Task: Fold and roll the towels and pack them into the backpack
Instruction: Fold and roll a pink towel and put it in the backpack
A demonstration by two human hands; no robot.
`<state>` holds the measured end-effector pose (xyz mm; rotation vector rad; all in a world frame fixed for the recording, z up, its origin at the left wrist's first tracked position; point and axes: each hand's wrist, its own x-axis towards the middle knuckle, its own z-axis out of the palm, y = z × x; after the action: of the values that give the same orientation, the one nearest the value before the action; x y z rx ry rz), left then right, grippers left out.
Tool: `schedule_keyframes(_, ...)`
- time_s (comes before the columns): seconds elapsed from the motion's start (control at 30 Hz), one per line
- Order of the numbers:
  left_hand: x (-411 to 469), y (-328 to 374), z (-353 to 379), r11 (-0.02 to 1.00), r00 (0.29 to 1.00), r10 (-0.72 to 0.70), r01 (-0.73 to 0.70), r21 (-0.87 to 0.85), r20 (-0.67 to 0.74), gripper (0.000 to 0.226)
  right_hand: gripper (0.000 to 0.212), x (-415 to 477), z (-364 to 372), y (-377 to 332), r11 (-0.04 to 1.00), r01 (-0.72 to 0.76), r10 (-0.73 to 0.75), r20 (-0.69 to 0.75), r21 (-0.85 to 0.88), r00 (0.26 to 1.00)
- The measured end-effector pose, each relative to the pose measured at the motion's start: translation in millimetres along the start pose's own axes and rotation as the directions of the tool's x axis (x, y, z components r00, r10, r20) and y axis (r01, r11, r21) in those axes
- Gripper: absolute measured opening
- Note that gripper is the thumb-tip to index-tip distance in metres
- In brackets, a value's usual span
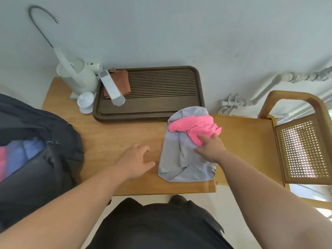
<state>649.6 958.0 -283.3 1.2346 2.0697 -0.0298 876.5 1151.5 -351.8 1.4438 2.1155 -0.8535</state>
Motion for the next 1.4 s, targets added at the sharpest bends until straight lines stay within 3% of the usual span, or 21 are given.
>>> schedule_keyframes(0.13, 2.9, 10.0, -4.5, 0.997, 0.997, -0.068, 0.067, -0.047, -0.022, 0.060, 0.066, 10.5, -3.8, 0.0, 0.976, 0.124, -0.097, -0.156, 0.176, 0.983)
schedule_keyframes(0.23, 4.6, 18.8, -11.0, 0.997, 0.996, -0.067, 0.064, -0.052, -0.064, 0.059, 0.044, 3.7, -11.8, -12.0, 0.929, 0.221, -0.134, -0.287, 0.296, 0.948)
schedule_keyframes(0.4, 6.9, 38.3, -19.4, 0.992, 0.992, -0.006, -0.010, -0.123, -0.127, 0.058, 0.023, -26.9, -31.8, -37.4, 0.722, 0.360, -0.130, -0.396, 0.590, 0.909)
schedule_keyframes(0.5, 7.5, 59.2, -25.4, 0.968, 0.975, 0.086, -0.130, -0.214, -0.206, 0.059, 0.030, -53.6, -54.6, -51.0, 0.561, 0.451, -0.199, -0.416, 0.694, 0.887)
schedule_keyframes(0.7, -9.7, 108.4, -58.4, 0.814, 0.854, 0.311, -0.466, -0.348, -0.417, 0.080, 0.030, -113.7, -108.8, -72.7, 0.350, 0.534, -0.430, -0.375, 0.769, 0.821)
schedule_keyframes(0.77, -17.7, 118.0, -72.8, 0.769, 0.851, 0.355, -0.502, -0.397, -0.388, 0.064, 0.030, -127.0, -121.7, -73.7, 0.325, 0.579, -0.514, -0.374, 0.747, 0.772)
schedule_keyframes(0.87, -29.4, 125.3, -90.9, 0.719, 0.876, 0.346, -0.478, -0.505, -0.337, 0.020, 0.033, -137.8, -133.5, -72.3, 0.270, 0.605, -0.587, -0.370, 0.749, 0.720)
schedule_keyframes(0.93, -34.8, 123.2, -96.4, 0.739, 0.878, 0.330, -0.469, -0.483, -0.348, 0.012, 0.032, -141.3, -135.0, -73.3, 0.249, 0.590, -0.599, -0.356, 0.768, 0.717)
schedule_keyframes(1.03, -44.3, 115.9, -100.5, 0.758, 0.884, 0.283, -0.444, -0.478, -0.373, 0.021, 0.024, -141.3, -132.9, -71.5, 0.304, 0.593, -0.636, -0.304, 0.746, 0.709)
schedule_keyframes(1.1, -53.9, 107.6, -104.4, 0.762, 0.876, 0.253, -0.442, -0.473, -0.411, 0.024, 0.036, -138.2, -129.7, -67.5, 0.485, 0.651, -0.670, -0.230, 0.584, 0.706)
schedule_keyframes(1.2, -65.8, 83.8, -108.7, 0.764, 0.861, 0.205, -0.439, -0.474, -0.466, 0.026, 0.019, -138.6, -114.7, -63.1, 0.720, 0.636, -0.626, -0.136, 0.279, 0.768)
schedule_keyframes(1.27, -71.7, 63.2, -110.4, 0.782, 0.858, 0.196, -0.429, -0.452, -0.475, 0.031, 0.033, -143.7, -104.1, -61.7, 0.768, 0.562, -0.557, -0.114, 0.308, 0.823)
schedule_keyframes(1.4, -87.2, 19.9, -110.0, 0.883, 0.913, 0.184, -0.317, -0.347, -0.364, 0.041, 0.037, -161.5, -89.0, -69.2, 0.816, 0.510, -0.460, -0.228, 0.273, 0.858)
